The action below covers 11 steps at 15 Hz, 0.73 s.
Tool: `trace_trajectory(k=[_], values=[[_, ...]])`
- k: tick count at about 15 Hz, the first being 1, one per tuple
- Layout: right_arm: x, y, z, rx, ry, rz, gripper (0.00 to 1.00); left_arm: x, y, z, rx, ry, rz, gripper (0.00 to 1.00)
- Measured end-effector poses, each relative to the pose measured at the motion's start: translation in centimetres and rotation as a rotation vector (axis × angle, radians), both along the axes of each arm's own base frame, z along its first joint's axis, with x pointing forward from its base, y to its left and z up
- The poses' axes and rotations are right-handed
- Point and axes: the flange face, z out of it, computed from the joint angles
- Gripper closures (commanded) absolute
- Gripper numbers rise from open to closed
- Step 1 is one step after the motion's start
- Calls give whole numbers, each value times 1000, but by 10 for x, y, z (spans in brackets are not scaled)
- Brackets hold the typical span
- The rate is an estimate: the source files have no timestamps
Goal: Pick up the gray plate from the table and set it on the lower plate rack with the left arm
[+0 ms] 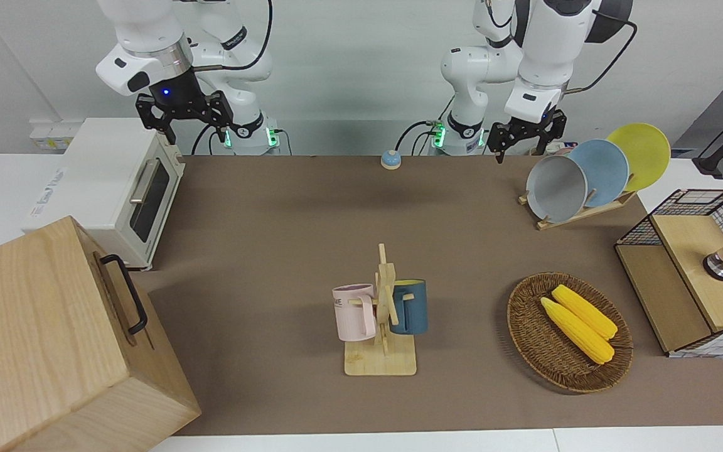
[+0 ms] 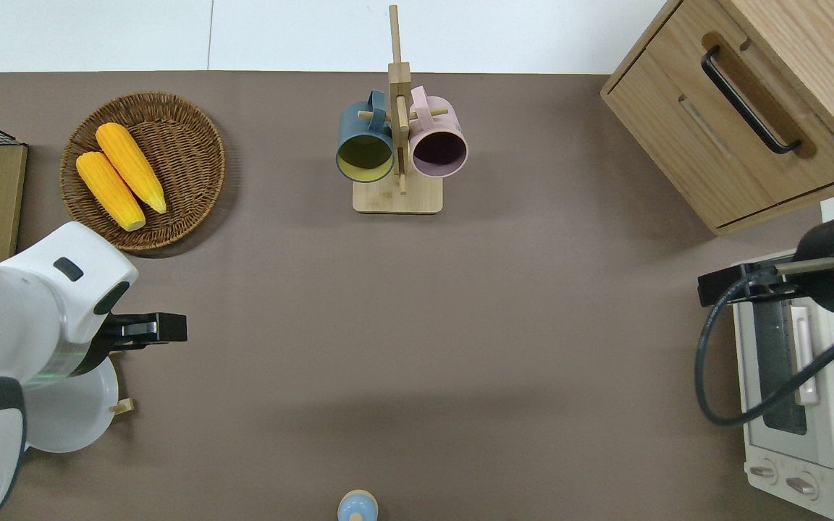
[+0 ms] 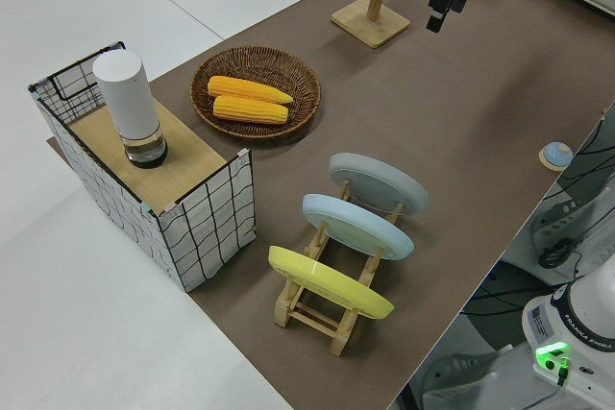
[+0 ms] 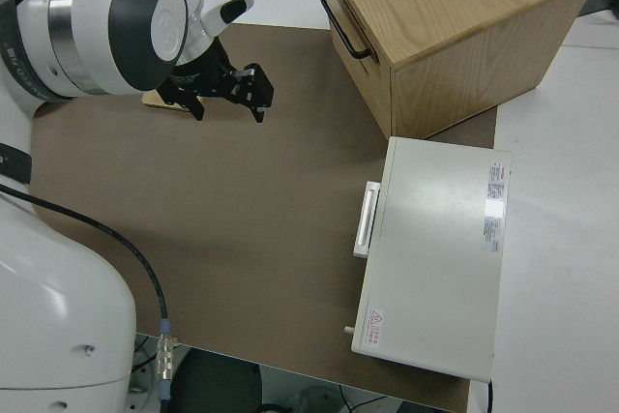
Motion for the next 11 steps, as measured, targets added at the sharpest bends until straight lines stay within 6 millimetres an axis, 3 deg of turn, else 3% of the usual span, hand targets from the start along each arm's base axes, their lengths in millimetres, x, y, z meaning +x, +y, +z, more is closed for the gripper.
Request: trace_trajectory(k=[7,11], values=[[0,0,0,0,0,0,11,3,15,7,-83,7,-123,2],[0,0,0,0,0,0,11,0,5,12,-81,1,-146,2]])
